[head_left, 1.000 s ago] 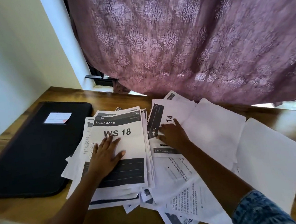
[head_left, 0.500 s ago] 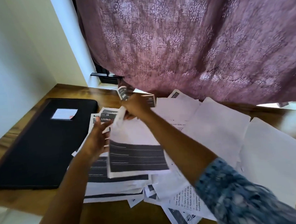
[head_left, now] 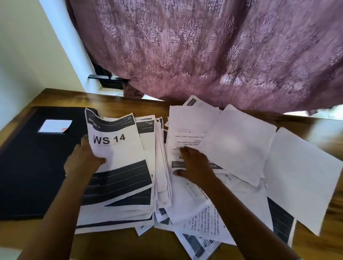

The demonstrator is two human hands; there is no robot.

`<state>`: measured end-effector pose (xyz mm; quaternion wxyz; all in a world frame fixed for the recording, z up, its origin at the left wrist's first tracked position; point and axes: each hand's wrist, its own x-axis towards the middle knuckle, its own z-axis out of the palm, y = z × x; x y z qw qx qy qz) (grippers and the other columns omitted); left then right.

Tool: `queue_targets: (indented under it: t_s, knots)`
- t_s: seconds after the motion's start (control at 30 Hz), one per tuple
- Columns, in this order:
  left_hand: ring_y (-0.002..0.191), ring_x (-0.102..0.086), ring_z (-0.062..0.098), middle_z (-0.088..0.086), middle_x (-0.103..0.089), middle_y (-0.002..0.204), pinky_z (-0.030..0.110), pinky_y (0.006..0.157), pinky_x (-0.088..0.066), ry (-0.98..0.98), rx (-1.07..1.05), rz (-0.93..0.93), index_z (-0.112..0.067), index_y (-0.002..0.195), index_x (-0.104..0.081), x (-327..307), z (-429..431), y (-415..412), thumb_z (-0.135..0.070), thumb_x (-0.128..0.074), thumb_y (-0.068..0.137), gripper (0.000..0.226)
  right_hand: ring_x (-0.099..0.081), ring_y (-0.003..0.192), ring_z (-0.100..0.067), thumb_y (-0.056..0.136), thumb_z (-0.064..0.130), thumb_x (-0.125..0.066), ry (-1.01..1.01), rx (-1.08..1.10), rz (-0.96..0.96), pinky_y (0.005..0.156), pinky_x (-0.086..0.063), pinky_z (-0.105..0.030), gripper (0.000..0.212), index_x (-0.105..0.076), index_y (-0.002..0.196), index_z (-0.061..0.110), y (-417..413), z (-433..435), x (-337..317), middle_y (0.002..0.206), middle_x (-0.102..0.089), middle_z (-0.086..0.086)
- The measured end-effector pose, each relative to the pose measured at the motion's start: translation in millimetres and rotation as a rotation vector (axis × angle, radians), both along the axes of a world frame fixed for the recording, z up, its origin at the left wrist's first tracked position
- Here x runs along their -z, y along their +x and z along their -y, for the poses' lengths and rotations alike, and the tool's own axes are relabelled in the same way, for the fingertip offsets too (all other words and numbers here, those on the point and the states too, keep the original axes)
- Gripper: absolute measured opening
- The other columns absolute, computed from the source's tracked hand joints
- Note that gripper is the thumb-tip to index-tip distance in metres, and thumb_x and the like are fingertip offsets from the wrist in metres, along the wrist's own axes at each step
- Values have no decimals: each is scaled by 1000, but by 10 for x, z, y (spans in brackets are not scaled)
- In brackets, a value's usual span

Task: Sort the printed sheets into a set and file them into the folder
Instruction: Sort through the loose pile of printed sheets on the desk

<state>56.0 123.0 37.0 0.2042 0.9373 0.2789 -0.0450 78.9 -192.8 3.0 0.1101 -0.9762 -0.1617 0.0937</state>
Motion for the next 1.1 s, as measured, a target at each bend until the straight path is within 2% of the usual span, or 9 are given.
queue_targets:
  t_s: [0.2,0.33,0.47,0.6,0.7,0.73,0.8,0.97,1.1]
  knots:
    - [146,-1,39,20,2,159,56,114,-14,334,126,185,-30,153,9,131,262,-168,-36,-81,72,121,-65,102,-24,95,26,-50,-26,-8,236,89,-49,-33,26,-63,115,17,40,31,-50,112,-69,-5]
    - [148,-3,30,10,-8,161,51,119,-11,132,381,249,-25,152,-23,206,649,-202,-43,-67,85,82,-69,73,-24,93,24,-58,315,170,385,72,-56,-30,17,-67,105,15,143,34,-401,88,-73,-7]
    - [127,-50,30,7,-55,137,37,102,-39,-761,166,291,-18,127,-56,-77,997,-171,-40,-50,97,38,-60,74,-7,93,22,-60,665,102,473,65,-41,-7,24,-64,114,11,55,-8,-982,97,-72,-5]
    - [110,-63,37,21,-58,131,46,87,-54,-1729,-10,194,-20,134,-51,-279,760,-99,-69,-16,93,73,-59,99,-19,86,13,-63,677,-489,331,87,-43,-23,25,-69,110,9,-107,-248,-1252,108,-69,-8]
    - [145,-12,42,27,-13,155,51,117,-3,-2274,210,-72,-77,128,1,-185,211,-255,-89,15,68,63,-40,130,-20,84,16,-66,524,-795,252,107,-21,-61,19,-73,99,25,-42,-349,-1154,130,-58,1]
    - [147,-1,39,20,-2,158,49,117,8,-2161,194,7,-65,131,21,-149,18,-299,-90,13,69,67,-35,134,-21,83,15,-68,467,-842,229,107,-15,-65,19,-73,94,30,-8,-362,-1120,135,-53,3]
    - [146,0,35,9,-2,158,52,116,11,-1924,157,175,-36,147,4,-89,-218,-398,-89,-11,78,88,-32,135,-23,82,11,-70,383,-863,177,107,-12,-66,23,-74,88,33,72,-418,-1041,138,-50,4]
    - [105,-66,31,12,-66,119,49,85,-55,-1548,-248,209,-25,127,-61,-103,-497,-462,-45,-69,82,50,-50,120,-36,70,-3,-72,259,-737,216,93,-39,-61,33,-76,79,29,453,-794,-611,127,-60,-8]
    - [95,-66,28,18,-64,120,36,81,-52,-859,-178,177,-15,130,-54,10,-441,-299,1,-71,80,55,-38,133,-40,84,9,-66,216,-456,274,100,-38,-60,36,-68,116,25,702,-1086,-151,146,-42,-14]
